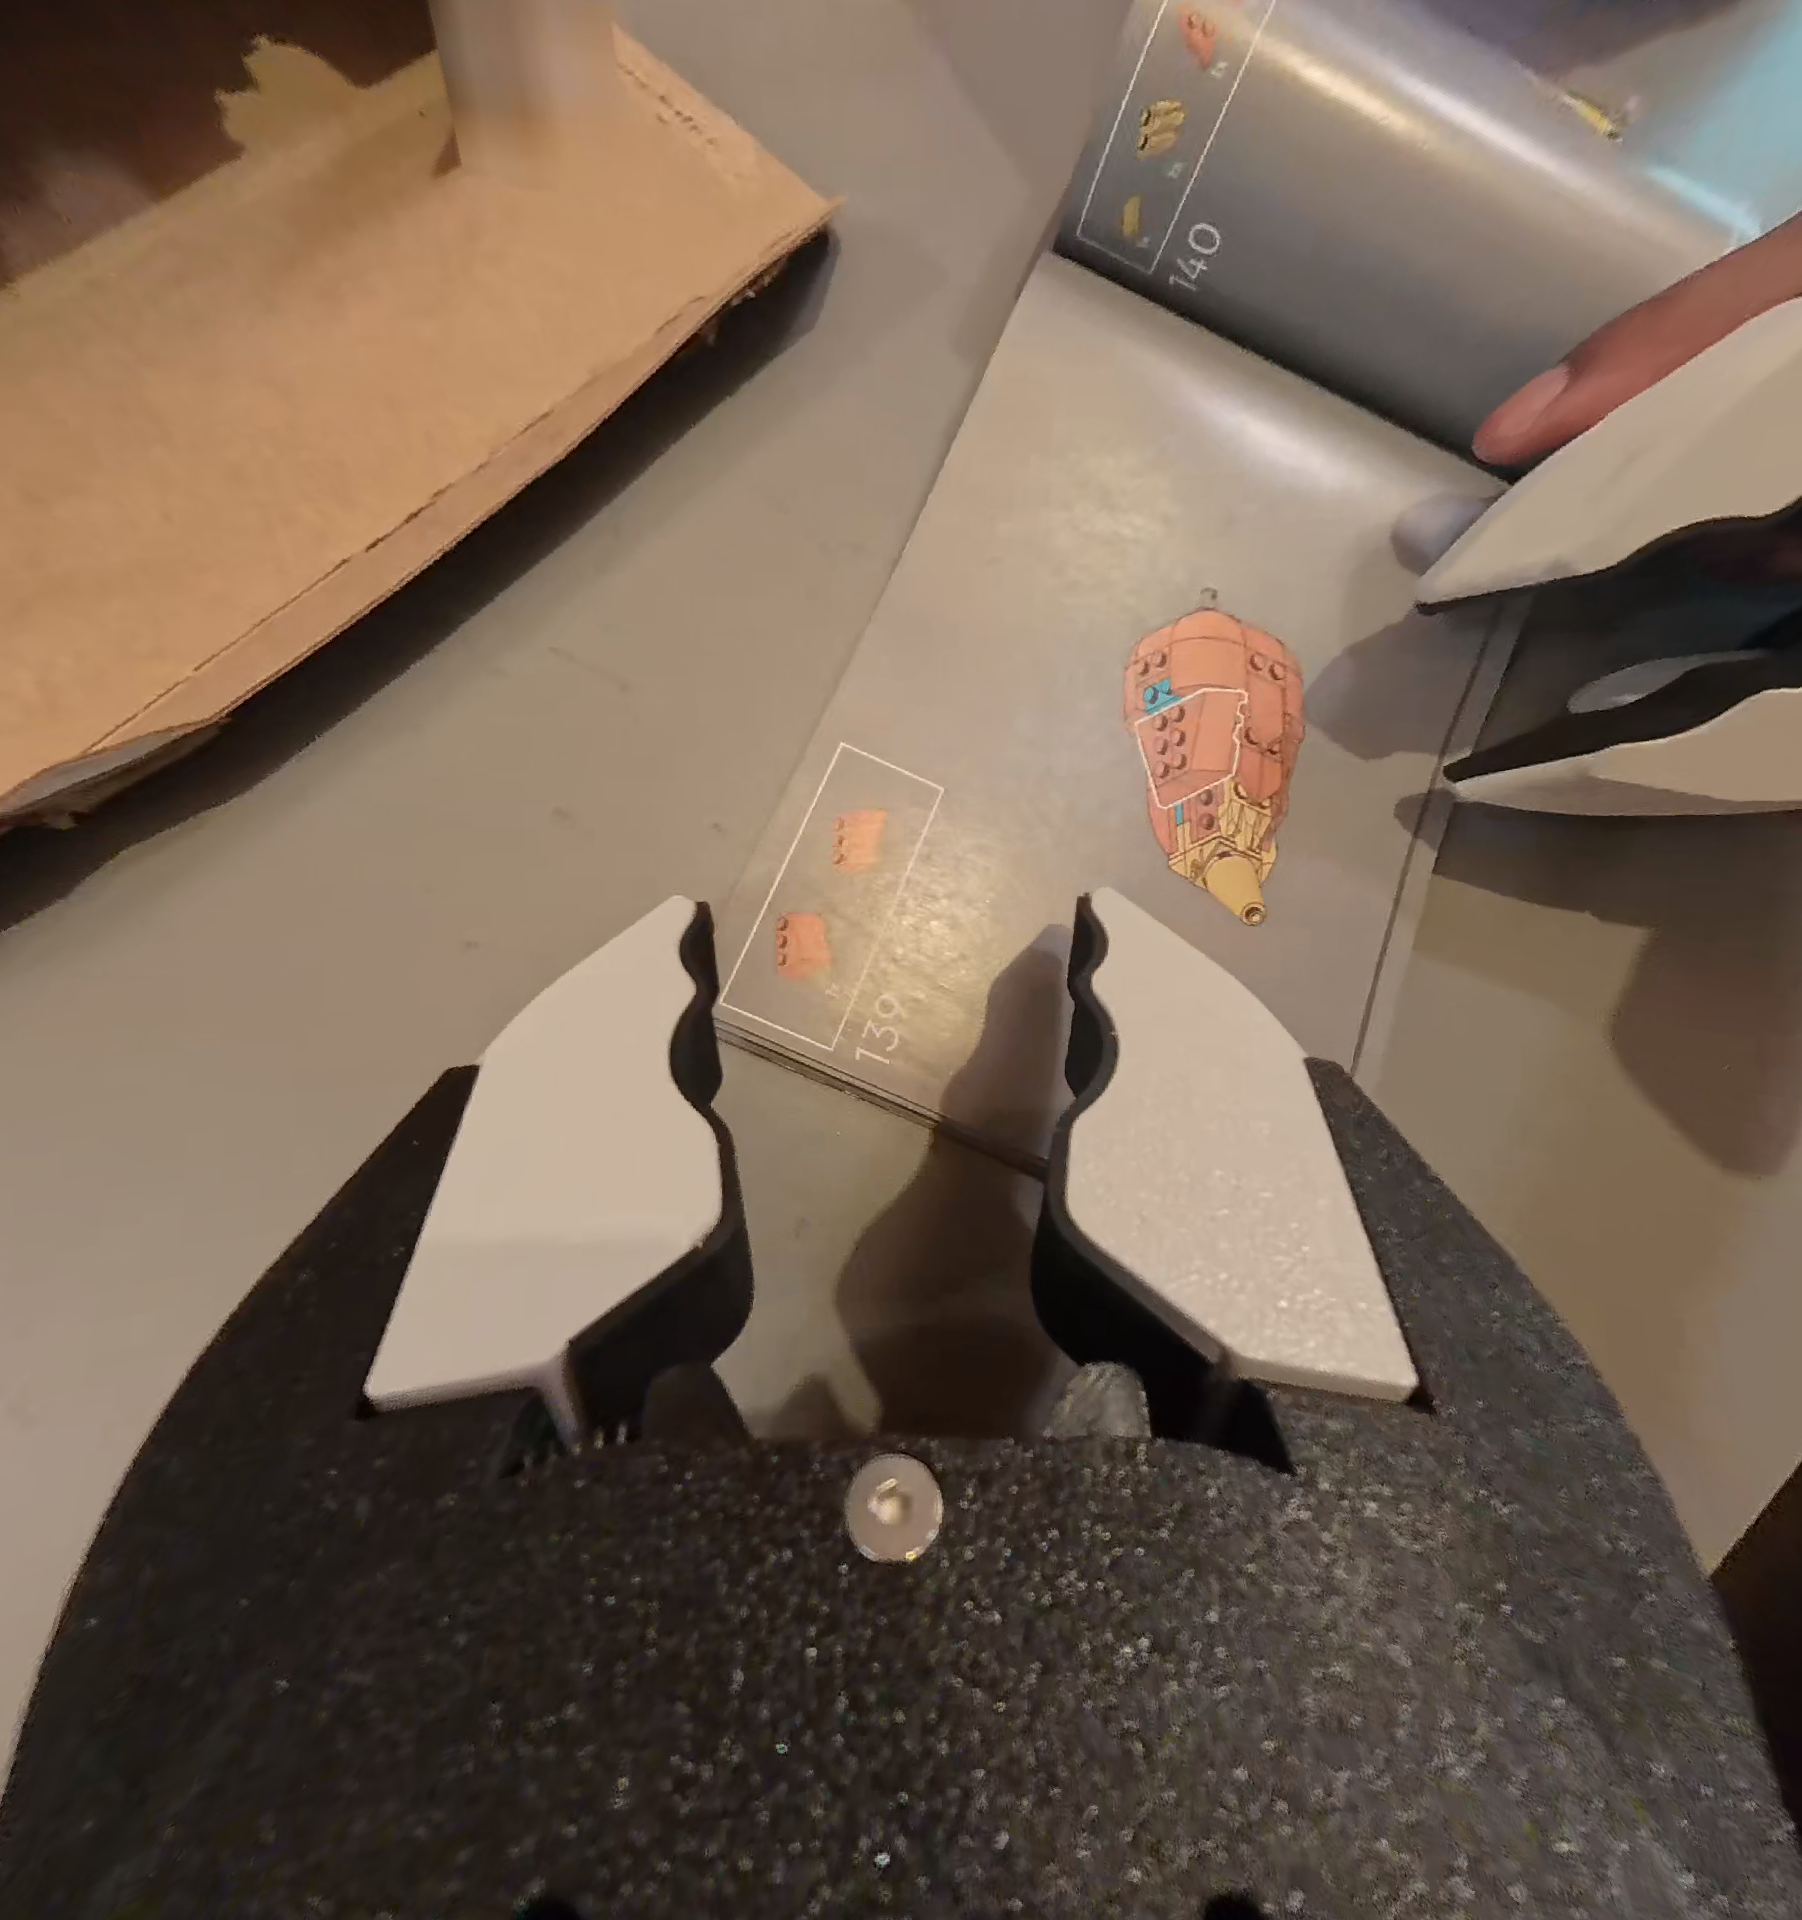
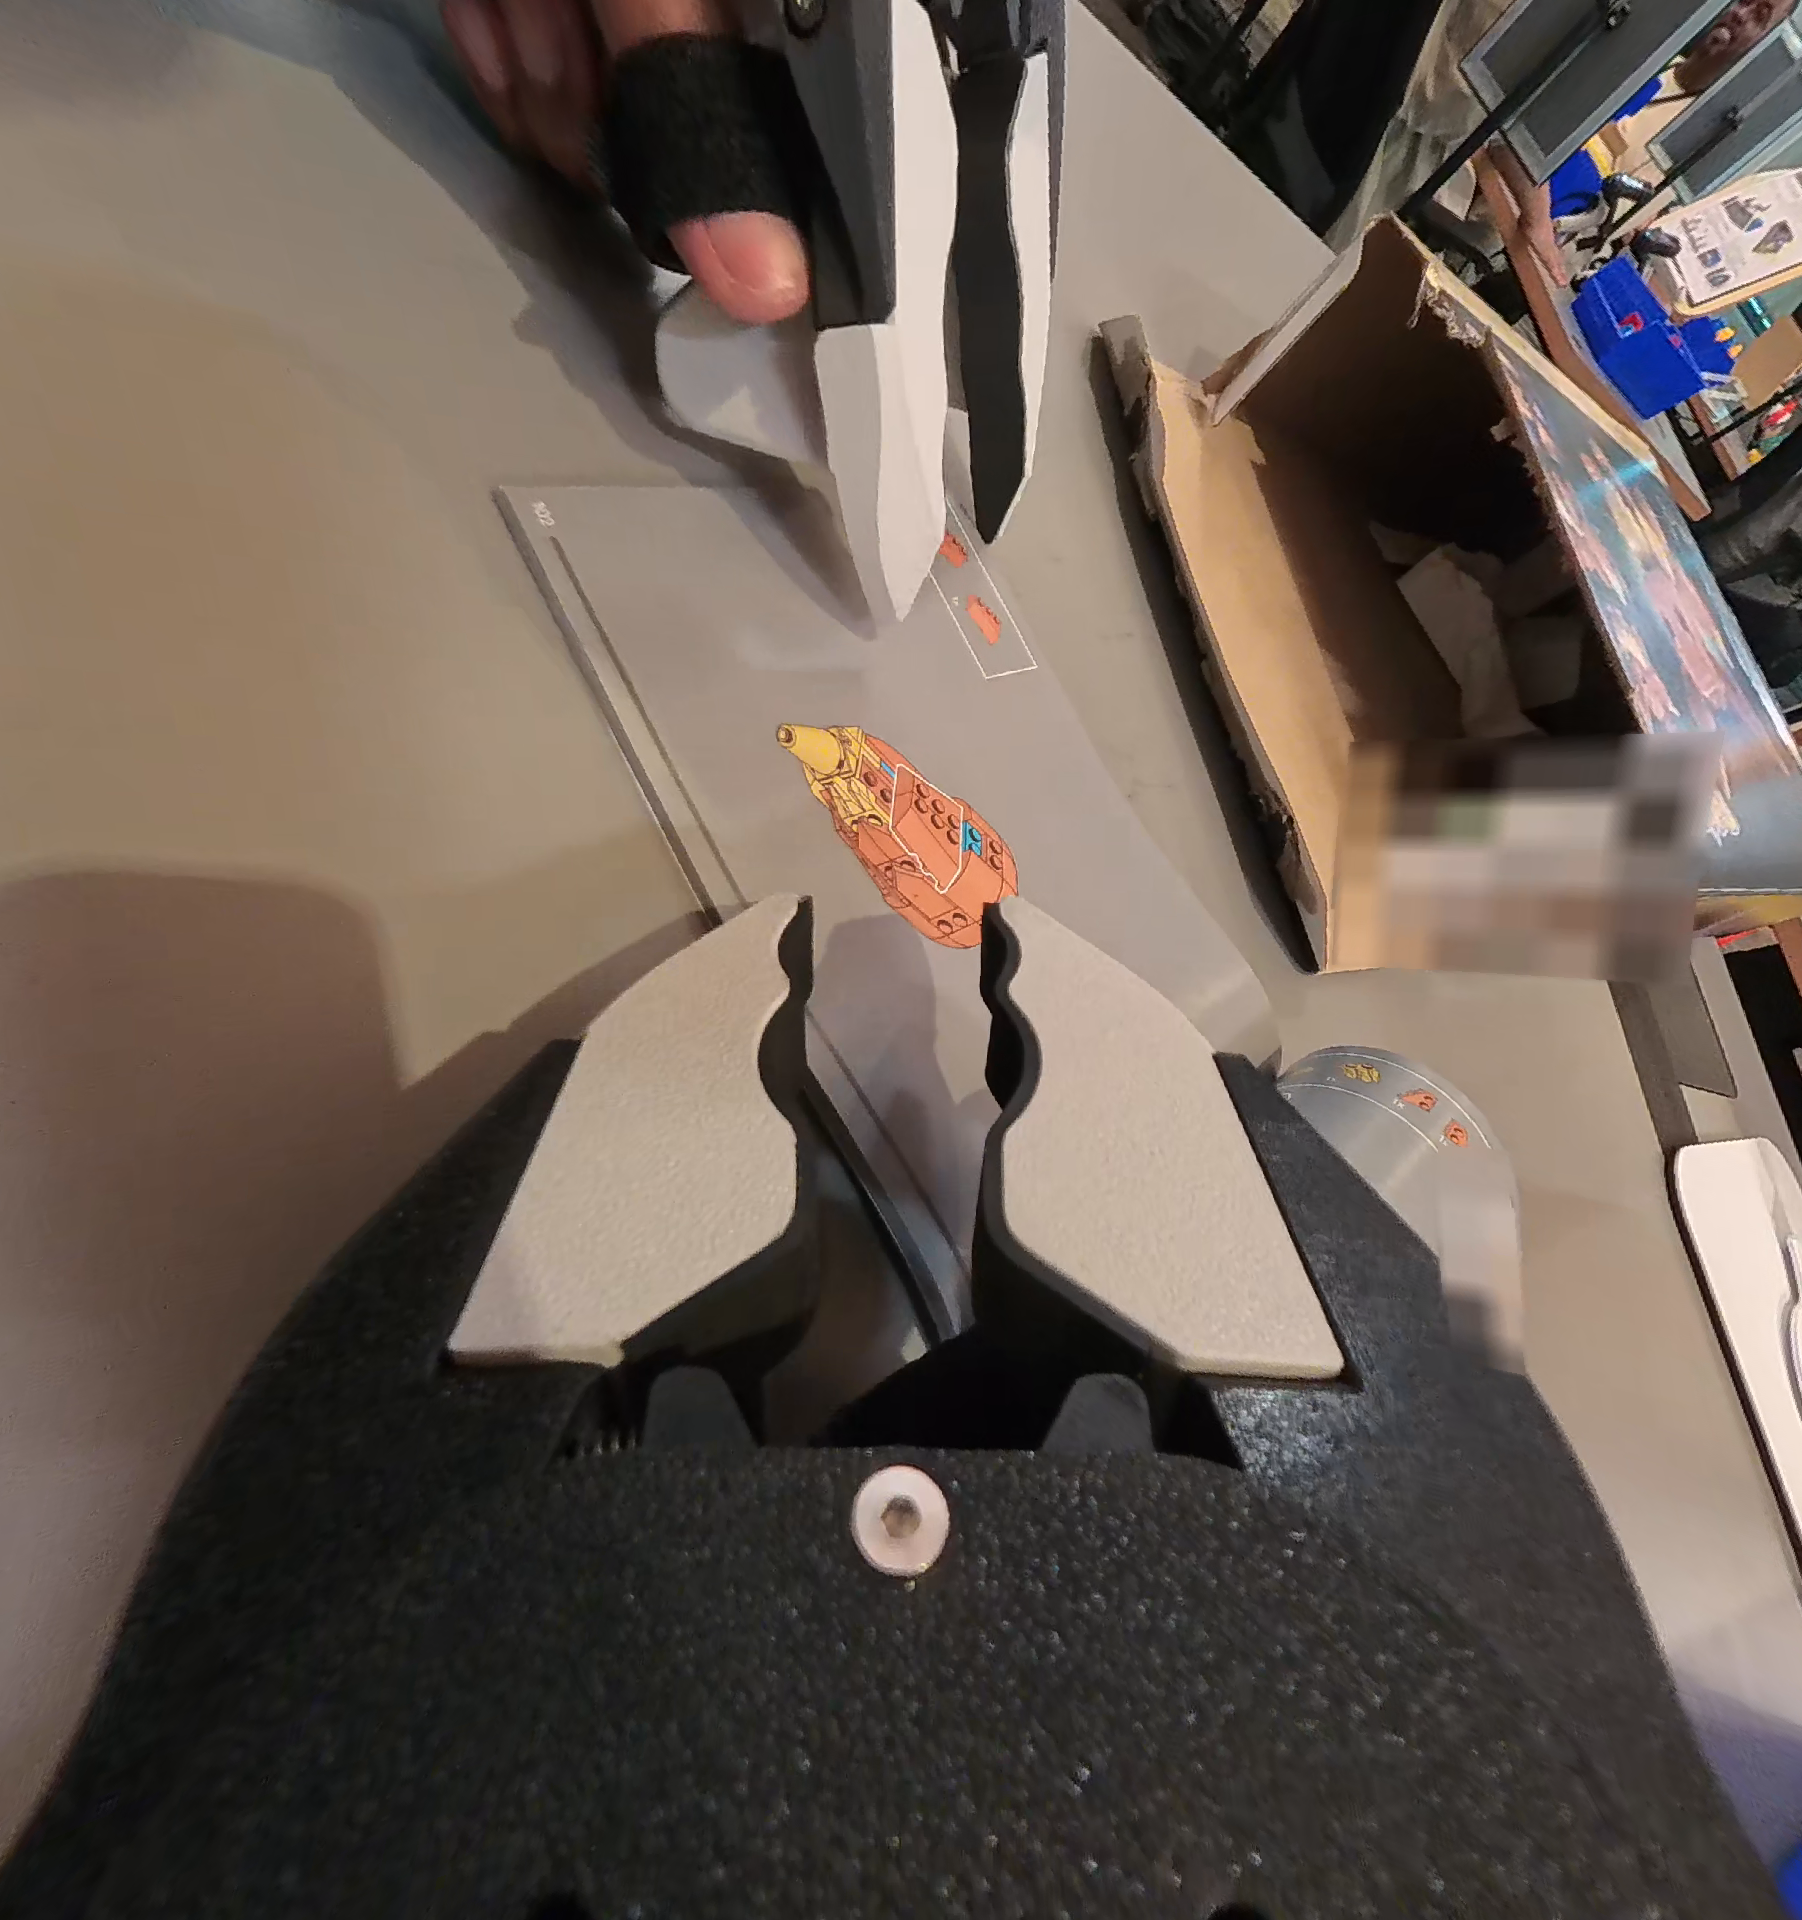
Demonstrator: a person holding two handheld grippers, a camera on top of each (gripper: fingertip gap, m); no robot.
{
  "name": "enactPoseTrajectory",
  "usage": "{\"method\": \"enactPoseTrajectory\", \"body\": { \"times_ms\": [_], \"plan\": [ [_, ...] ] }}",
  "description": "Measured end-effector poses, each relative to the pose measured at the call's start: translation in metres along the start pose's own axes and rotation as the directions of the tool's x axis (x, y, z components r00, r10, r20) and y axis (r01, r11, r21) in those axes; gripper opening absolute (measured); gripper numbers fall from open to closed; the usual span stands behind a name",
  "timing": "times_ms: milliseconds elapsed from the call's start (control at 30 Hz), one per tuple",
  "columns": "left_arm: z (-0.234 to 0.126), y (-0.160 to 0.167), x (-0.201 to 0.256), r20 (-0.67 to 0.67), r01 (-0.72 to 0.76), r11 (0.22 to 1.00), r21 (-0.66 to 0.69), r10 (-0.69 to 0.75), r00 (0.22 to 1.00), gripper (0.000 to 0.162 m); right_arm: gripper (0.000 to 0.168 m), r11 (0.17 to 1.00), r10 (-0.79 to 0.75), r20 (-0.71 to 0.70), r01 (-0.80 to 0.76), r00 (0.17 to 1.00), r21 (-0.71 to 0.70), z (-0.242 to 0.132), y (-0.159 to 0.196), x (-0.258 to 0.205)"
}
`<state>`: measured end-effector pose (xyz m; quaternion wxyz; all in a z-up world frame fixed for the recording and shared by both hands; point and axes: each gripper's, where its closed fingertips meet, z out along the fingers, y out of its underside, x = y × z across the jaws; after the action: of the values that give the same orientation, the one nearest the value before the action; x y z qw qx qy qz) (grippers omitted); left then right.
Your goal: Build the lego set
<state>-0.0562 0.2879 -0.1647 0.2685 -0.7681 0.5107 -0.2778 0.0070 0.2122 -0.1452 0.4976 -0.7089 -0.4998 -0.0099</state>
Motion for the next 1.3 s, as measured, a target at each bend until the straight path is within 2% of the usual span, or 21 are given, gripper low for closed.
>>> {"method": "enactPoseTrajectory", "body": {
  "times_ms": [700,900,967,1100,1167,1267,1300],
  "plan": [
    [-0.008,-0.006,0.010,-0.090,0.016,0.999,0.052,-0.011,0.996,0.063,0.027,1.000,-0.013,-0.031,0.013,0.999,-0.011,0.002,0.000,0.002],
    [-0.012,-0.011,0.013,-0.114,0.024,0.996,0.084,-0.014,0.993,0.062,0.035,0.999,-0.014,-0.032,0.013,0.999,-0.034,0.003,0.001,0.004],
    [-0.011,-0.011,0.013,-0.119,0.026,0.996,0.084,-0.016,0.993,0.062,0.044,0.997,-0.032,-0.006,0.031,0.999,-0.072,0.005,0.002,0.005],
    [-0.011,-0.012,0.015,-0.134,0.027,0.996,0.088,-0.015,0.991,0.062,0.044,0.987,-0.109,0.066,0.116,0.992,-0.109,0.010,-0.009,0.017],
    [-0.011,-0.012,0.017,-0.146,0.025,0.995,0.093,-0.012,0.989,0.060,0.043,0.981,-0.107,0.176,0.133,0.979,-0.141,0.018,-0.015,0.019],
    [-0.011,-0.014,0.020,-0.168,0.027,0.995,0.101,-0.009,0.986,0.058,0.048,0.930,0.005,0.396,0.141,0.918,-0.340,0.023,-0.009,0.009],
    [-0.011,-0.013,0.020,-0.173,0.031,0.995,0.100,-0.013,0.985,0.058,0.048,0.919,-0.017,0.384,0.166,0.923,-0.357,0.026,-0.011,0.014]
  ]
}}
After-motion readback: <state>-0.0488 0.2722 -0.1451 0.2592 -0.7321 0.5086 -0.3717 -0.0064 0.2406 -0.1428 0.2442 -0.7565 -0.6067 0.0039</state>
